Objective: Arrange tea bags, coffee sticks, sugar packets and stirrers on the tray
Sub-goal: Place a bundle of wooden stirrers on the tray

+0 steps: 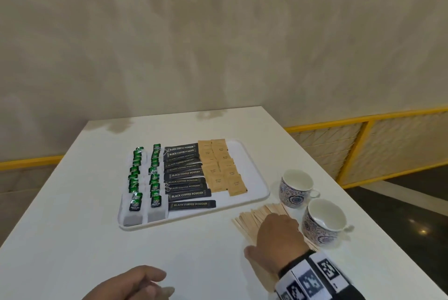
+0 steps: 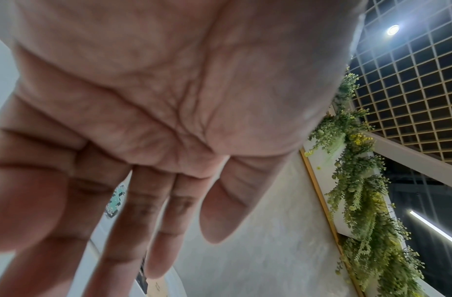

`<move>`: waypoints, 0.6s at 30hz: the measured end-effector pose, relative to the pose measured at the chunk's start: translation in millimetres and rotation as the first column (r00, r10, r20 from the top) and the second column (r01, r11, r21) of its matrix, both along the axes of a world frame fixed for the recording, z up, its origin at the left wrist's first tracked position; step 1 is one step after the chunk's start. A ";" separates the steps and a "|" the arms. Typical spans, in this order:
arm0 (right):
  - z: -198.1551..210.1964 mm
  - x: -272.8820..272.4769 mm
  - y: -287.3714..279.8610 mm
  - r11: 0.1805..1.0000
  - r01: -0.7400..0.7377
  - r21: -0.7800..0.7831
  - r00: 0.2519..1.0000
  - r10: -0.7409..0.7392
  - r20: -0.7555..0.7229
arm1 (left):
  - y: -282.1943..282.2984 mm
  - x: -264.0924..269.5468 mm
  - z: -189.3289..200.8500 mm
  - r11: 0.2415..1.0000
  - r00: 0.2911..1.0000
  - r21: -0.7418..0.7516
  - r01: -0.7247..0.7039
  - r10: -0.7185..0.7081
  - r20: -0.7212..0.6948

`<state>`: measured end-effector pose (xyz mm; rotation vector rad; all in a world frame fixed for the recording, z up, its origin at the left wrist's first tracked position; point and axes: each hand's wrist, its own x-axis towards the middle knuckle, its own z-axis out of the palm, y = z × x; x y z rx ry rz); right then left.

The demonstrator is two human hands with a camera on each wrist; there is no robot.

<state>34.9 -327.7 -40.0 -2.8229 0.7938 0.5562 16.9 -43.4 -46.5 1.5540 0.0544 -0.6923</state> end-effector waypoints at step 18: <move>3.3 6.3 -7.5 0.984 -0.116 -0.138 0.993 0.115 -0.017 | 5.6 29.0 1.8 0.997 0.959 0.047 -0.057 0.068 -0.274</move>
